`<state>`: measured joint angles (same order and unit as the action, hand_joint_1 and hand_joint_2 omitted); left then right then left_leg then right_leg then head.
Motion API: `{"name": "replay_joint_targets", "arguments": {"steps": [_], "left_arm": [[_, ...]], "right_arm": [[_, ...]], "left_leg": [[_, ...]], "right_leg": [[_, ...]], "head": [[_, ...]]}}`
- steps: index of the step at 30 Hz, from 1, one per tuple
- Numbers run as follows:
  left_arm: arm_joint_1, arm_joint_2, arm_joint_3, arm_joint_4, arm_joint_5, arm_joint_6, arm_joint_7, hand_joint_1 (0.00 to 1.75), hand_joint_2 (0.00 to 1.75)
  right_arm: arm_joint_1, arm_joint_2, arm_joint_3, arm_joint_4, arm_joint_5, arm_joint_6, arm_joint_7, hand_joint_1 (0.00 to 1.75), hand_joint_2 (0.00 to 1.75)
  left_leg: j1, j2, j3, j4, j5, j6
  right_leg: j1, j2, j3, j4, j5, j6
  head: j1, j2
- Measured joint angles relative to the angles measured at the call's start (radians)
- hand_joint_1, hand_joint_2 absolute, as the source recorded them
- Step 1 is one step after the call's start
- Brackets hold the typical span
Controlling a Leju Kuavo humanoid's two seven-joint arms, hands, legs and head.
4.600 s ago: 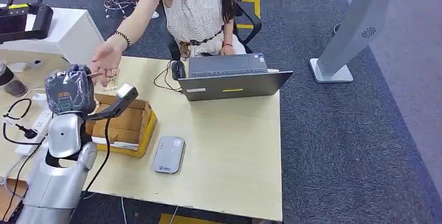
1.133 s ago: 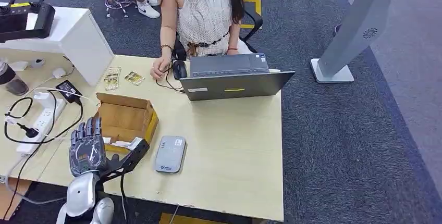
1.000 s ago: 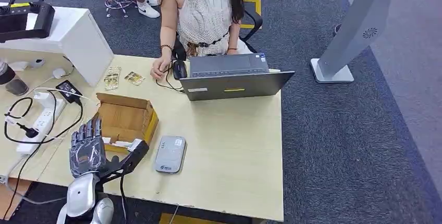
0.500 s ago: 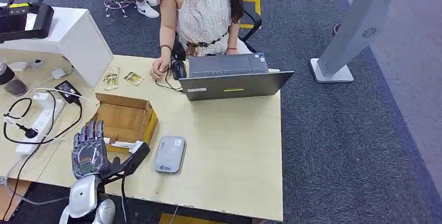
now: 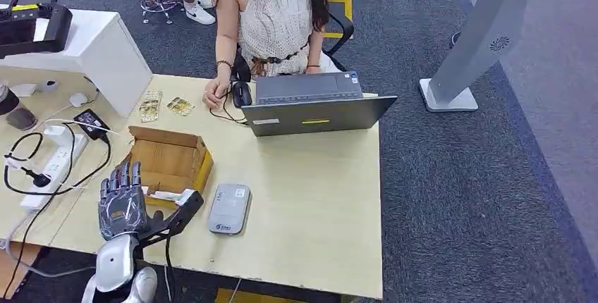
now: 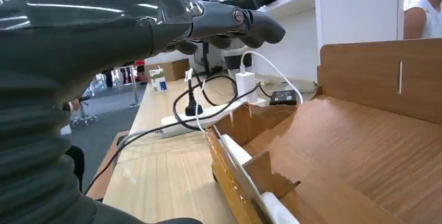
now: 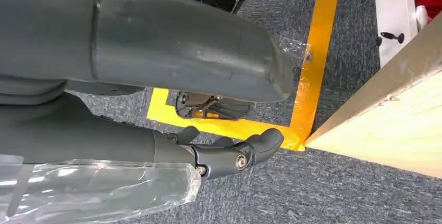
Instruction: Pass the card to the sensor for recognition and then transmit it.
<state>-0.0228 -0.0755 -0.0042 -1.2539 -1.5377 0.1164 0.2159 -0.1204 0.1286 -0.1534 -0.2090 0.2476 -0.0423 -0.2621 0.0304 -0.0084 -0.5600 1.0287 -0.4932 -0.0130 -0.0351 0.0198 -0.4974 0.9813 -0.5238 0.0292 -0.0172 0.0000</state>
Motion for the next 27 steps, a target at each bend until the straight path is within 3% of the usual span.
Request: {"name": "replay_joint_targets", "arguments": {"steps": [2,3,16,27], "left_arm": [[0.000,0.000,0.000,0.002,0.000,0.000,0.000,0.00,1.75],[0.000,0.001,-0.001,0.002,0.000,0.000,0.000,1.75,1.75],[0.002,0.004,0.002,0.010,0.000,-0.005,-0.051,1.75,1.75],[0.009,0.003,0.017,0.011,0.000,-0.026,-0.059,1.75,1.75]], "right_arm": [[0.000,0.000,0.000,-0.002,0.000,0.000,0.000,0.00,0.00],[0.001,0.000,0.000,-0.002,0.000,0.000,0.000,0.00,0.00],[0.002,0.001,-0.016,-0.003,0.027,-0.003,0.004,0.00,0.00],[0.008,0.002,-0.024,-0.004,0.060,-0.016,0.011,0.00,0.00]], "left_leg": [[0.000,0.000,0.000,0.000,0.000,0.000],[0.000,0.000,0.000,0.000,0.000,0.000],[0.000,0.000,0.000,0.000,0.000,0.000],[0.000,0.000,0.000,0.000,0.000,0.000]], "right_leg": [[0.000,0.000,0.000,0.000,0.000,0.000],[0.000,0.000,0.000,0.000,0.000,0.000],[0.000,0.000,0.000,0.000,0.000,0.000],[0.000,0.000,0.000,0.000,0.000,0.000]], "head": [[0.000,0.000],[0.000,0.000],[0.000,0.000],[0.000,0.000]]}}
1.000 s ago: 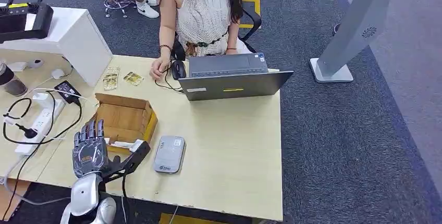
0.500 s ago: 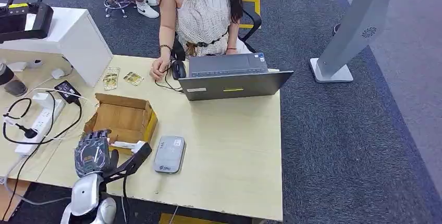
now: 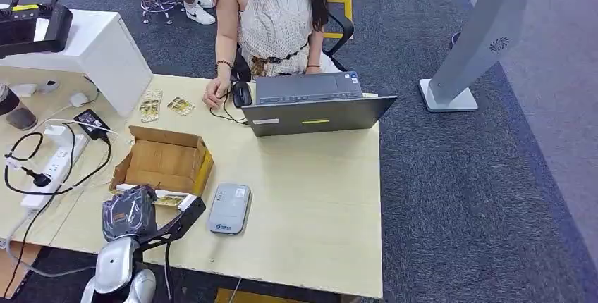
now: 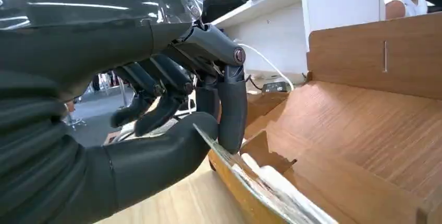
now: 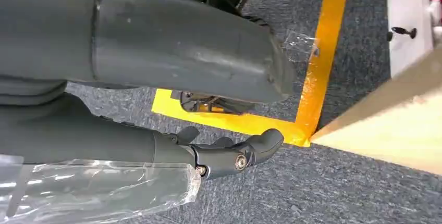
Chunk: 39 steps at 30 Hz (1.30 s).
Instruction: Pass the card to the sensor for recognition and then transmit it.
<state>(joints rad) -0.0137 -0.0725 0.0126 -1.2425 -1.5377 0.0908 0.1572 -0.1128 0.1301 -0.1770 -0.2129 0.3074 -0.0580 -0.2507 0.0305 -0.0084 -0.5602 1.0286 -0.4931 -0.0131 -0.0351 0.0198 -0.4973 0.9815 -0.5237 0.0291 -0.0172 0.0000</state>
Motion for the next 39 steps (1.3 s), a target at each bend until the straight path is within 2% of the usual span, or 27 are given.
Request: {"name": "replay_joint_targets", "arguments": {"steps": [4,17,18,26,35,39], "left_arm": [[0.001,0.001,0.000,0.000,0.000,-0.010,0.040,1.75,1.75],[0.000,0.010,0.001,0.000,0.000,0.024,0.049,1.75,1.75],[0.000,0.011,0.001,0.000,0.000,0.026,0.049,0.00,1.75],[-0.001,0.011,0.005,0.000,0.000,0.053,0.039,0.00,1.75],[-0.001,0.011,0.007,-0.002,0.000,0.053,0.048,0.00,1.75],[-0.001,0.011,0.007,-0.002,0.000,0.063,0.024,0.00,1.75]], "right_arm": [[0.001,0.005,-0.001,0.000,0.017,0.001,0.002,0.00,0.00],[0.001,0.008,-0.026,0.000,0.037,0.003,-0.002,0.00,0.00],[0.001,0.009,-0.027,0.000,0.038,0.004,-0.002,0.00,0.00],[0.001,0.011,-0.043,0.000,0.045,0.007,-0.004,0.00,0.00],[0.001,0.011,-0.055,0.000,0.056,0.010,-0.005,0.00,0.00],[0.000,0.011,-0.067,0.000,0.068,0.016,-0.010,0.00,0.00]], "left_leg": [[0.000,-0.001,0.000,0.000,0.000,0.000],[0.000,-0.001,0.000,0.000,0.000,0.000],[0.000,-0.001,0.000,0.000,0.000,0.000],[0.000,-0.001,-0.001,0.000,0.000,0.000],[0.000,-0.002,-0.001,0.000,0.000,0.000],[0.000,-0.002,0.000,0.000,0.000,0.000]], "right_leg": [[0.000,-0.001,0.000,0.000,0.000,0.000],[0.000,-0.001,0.000,0.000,0.000,0.000],[0.000,-0.001,0.000,0.000,0.000,0.000],[0.000,-0.001,0.000,0.000,0.000,0.000],[0.000,-0.001,0.000,0.000,0.000,0.000],[0.000,-0.001,0.000,0.000,0.000,0.000]], "head": [[0.000,0.000],[0.000,0.000],[0.000,0.000],[0.000,0.000],[0.000,0.000],[0.000,0.000]]}}
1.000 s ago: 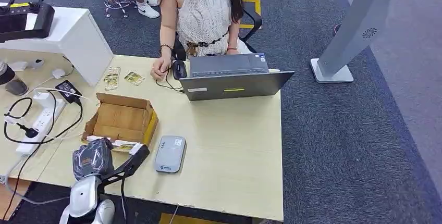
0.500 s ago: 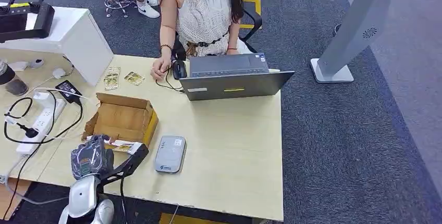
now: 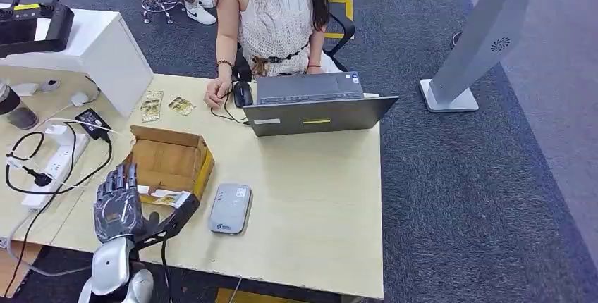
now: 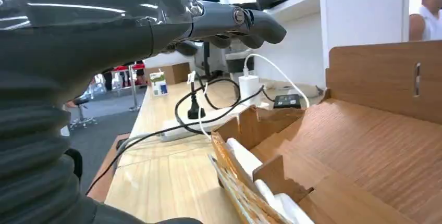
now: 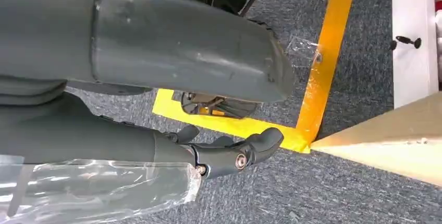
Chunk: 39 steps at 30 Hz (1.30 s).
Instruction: Pass the card to the sensor for recognition and then transmit it.
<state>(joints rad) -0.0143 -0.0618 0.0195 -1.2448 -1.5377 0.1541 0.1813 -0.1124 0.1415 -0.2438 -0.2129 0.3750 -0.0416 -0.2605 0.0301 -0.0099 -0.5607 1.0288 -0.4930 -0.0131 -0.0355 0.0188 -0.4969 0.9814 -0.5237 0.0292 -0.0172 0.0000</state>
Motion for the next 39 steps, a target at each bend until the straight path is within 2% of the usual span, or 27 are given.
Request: {"name": "replay_joint_targets", "arguments": {"steps": [7,17,25,26,27,33,39], "left_arm": [[0.000,-0.001,-0.018,0.000,0.000,0.043,-0.057,0.00,1.75],[-0.010,-0.004,-0.077,0.004,0.000,0.044,-0.055,0.00,1.75],[-0.014,-0.004,-0.083,0.024,0.000,0.044,-0.055,0.00,1.75],[-0.014,-0.004,-0.083,0.029,0.000,0.043,-0.055,0.68,1.75],[-0.014,-0.004,-0.083,0.033,0.000,0.041,-0.051,1.75,1.75],[-0.017,-0.005,-0.079,0.065,0.000,-0.006,-0.050,1.75,1.75],[-0.019,-0.011,-0.056,0.086,0.000,-0.018,-0.063,1.75,1.75]], "right_arm": [[0.000,0.003,-0.017,0.000,0.020,0.002,-0.008,0.00,0.00],[0.000,0.005,-0.028,-0.002,0.027,0.002,-0.009,0.00,0.00],[0.000,0.009,-0.036,-0.004,0.045,0.002,-0.008,0.00,0.00],[0.000,0.011,-0.039,-0.004,0.046,0.003,-0.008,0.00,0.00],[0.000,0.011,-0.042,-0.004,0.049,0.003,-0.007,0.00,0.00],[0.000,0.013,-0.047,-0.004,0.069,0.010,0.000,0.00,0.00],[-0.001,0.014,-0.050,-0.006,0.080,0.018,0.008,0.00,0.00]], "left_leg": [[0.000,0.000,0.000,0.000,0.000,0.000],[0.000,0.000,0.000,0.000,0.000,0.000],[0.000,0.000,0.000,0.000,0.000,0.000],[0.000,0.000,0.000,0.000,0.000,0.000],[0.000,0.000,0.000,0.000,0.000,0.000],[0.000,0.000,0.000,0.000,0.000,0.000],[0.000,0.000,0.000,0.000,0.000,0.000]], "right_leg": [[0.000,0.000,0.000,0.000,0.000,0.000],[0.000,0.000,0.000,0.000,0.000,0.000],[0.000,0.000,0.000,0.000,0.000,0.000],[0.000,0.000,0.000,0.000,0.000,0.000],[0.000,0.000,0.000,0.000,0.000,0.000],[0.000,0.000,0.000,0.000,0.000,0.000],[0.000,0.000,0.000,0.000,0.000,0.000]], "head": [[0.000,0.000],[0.000,0.000],[0.000,0.000],[0.000,0.000],[0.000,0.000],[0.000,0.000],[0.000,0.000]]}}
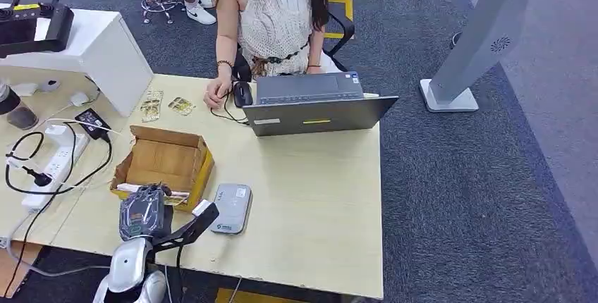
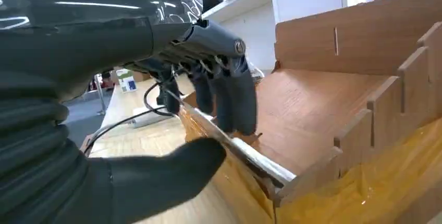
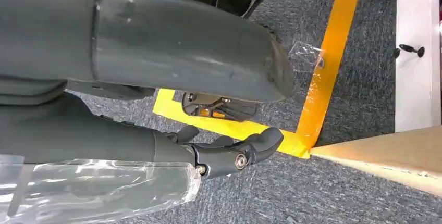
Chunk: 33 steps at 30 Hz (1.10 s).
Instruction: Pass the card to the sensor for recognition and then transmit it.
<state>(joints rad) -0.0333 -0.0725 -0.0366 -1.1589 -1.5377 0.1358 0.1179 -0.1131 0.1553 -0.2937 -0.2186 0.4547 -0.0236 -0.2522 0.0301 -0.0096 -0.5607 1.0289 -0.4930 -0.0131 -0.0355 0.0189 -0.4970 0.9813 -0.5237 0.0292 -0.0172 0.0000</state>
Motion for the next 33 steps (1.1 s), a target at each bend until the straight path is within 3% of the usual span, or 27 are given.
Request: {"name": "replay_joint_targets", "arguments": {"steps": [11,23,33], "left_arm": [[-0.005,-0.001,0.021,0.008,0.000,-0.004,-0.003,1.75,1.75],[-0.004,0.001,0.022,0.002,0.000,0.028,0.056,1.75,1.75],[-0.040,0.022,0.021,-0.060,0.000,0.063,0.111,1.75,1.75]], "right_arm": [[0.000,0.000,-0.008,-0.002,0.014,0.000,0.000,0.00,0.00],[0.000,0.005,-0.041,-0.003,0.039,0.000,-0.003,0.00,0.00],[-0.001,0.006,-0.074,-0.003,0.071,0.003,-0.009,0.00,0.00]], "left_leg": [[0.000,0.000,0.000,0.000,0.000,0.000],[0.000,0.000,0.000,0.000,0.000,0.000],[0.000,0.000,0.000,0.000,0.001,0.000]], "right_leg": [[0.000,0.000,0.000,0.000,0.000,0.000],[0.000,0.000,0.000,0.000,0.000,0.000],[0.000,0.000,0.000,0.000,0.000,0.000]], "head": [[0.000,0.000],[0.000,0.000],[0.000,0.000]]}}
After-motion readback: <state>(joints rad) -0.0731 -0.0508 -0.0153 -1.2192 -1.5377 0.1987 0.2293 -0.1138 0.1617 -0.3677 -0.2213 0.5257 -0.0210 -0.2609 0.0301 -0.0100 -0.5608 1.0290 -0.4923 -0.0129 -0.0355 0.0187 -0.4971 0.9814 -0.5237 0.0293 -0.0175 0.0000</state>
